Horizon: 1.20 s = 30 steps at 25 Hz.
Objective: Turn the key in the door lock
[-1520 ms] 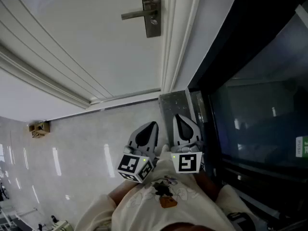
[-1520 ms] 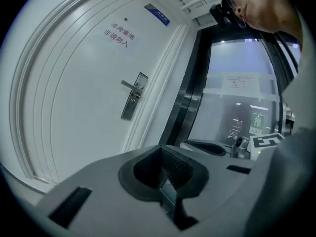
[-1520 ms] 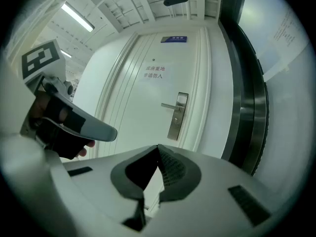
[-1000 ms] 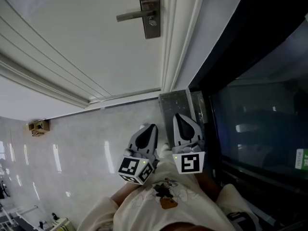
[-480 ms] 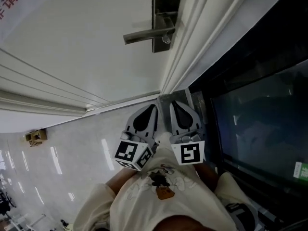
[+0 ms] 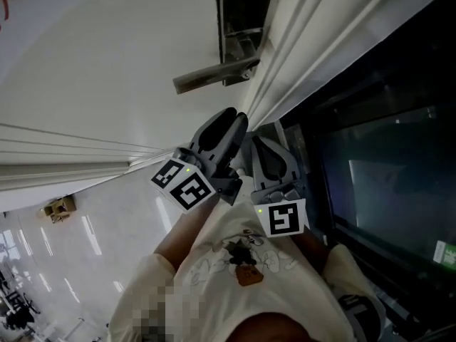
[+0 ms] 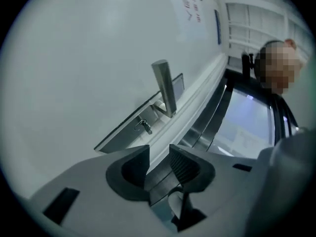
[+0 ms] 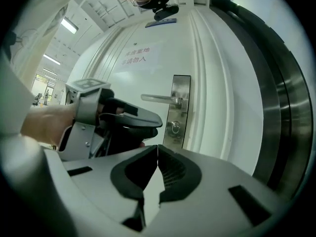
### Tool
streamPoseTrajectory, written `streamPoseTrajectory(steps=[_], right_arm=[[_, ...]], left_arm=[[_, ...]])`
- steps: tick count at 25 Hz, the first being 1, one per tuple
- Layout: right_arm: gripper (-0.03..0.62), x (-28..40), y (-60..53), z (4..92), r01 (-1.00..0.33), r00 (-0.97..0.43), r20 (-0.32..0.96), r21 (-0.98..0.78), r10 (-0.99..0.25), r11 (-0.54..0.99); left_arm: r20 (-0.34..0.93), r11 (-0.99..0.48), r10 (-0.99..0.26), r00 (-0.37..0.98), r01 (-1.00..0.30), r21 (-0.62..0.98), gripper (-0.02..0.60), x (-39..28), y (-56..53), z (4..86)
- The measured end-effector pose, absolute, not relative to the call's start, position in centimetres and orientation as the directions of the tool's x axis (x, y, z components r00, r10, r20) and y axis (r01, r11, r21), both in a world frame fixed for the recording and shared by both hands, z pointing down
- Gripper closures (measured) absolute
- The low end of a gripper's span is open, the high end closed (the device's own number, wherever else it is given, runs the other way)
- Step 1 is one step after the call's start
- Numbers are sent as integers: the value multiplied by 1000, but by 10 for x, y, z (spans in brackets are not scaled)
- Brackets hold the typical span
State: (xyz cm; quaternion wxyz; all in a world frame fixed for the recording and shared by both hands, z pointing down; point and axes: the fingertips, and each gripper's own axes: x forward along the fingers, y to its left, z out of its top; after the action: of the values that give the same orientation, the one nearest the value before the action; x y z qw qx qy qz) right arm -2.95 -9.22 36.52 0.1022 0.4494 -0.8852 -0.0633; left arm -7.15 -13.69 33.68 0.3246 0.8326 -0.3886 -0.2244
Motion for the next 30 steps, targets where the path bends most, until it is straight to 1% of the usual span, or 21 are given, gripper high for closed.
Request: streamPoseTrajectory(steps=[2,6,9,14,17,18,20,22,25,30], right_arm=[[586,-28,-98,361,-784,-579,119,191,-807,590],[586,-30,-104,351,-781,-583,107,200,-806,591],[586,-26,-111,350,-792,-566,97,212,-819,573],[586,-12,-112,345,-823,-523,93,206,-847,530],[586,-4,-112,345,-836,-503,89,201,-860,510],[586,-2,-112,346,-840,-497,88,199,-863,504],[586,1,-112,348,-844,-492,86,200,-867,498],[586,2,-111,347,-844,-490,85,202,-868,496],[586,5,-112,348,-847,-484,85,202,-871,491],[586,9,-114,348,-854,-479,82,189,-874,485]], left_arm=[[-180,-490,-792,584,-430,759,465,-76,-154,334],[-207,-457,-832,514,-425,781,454,-82,-177,329],[-195,-434,-848,492,-437,788,454,-78,-192,325],[-128,-348,-890,437,-472,810,456,-73,-206,328],[-134,-350,-897,422,-489,799,456,-72,-209,323],[-134,-353,-895,425,-493,795,459,-70,-210,323],[-129,-353,-896,425,-506,787,510,-67,-210,324],[-116,-347,-900,420,-532,772,540,-66,-209,323],[-75,-337,-907,414,-608,719,540,-65,-210,323],[-9,-334,-917,398,-757,561,540,-62,-210,321]])
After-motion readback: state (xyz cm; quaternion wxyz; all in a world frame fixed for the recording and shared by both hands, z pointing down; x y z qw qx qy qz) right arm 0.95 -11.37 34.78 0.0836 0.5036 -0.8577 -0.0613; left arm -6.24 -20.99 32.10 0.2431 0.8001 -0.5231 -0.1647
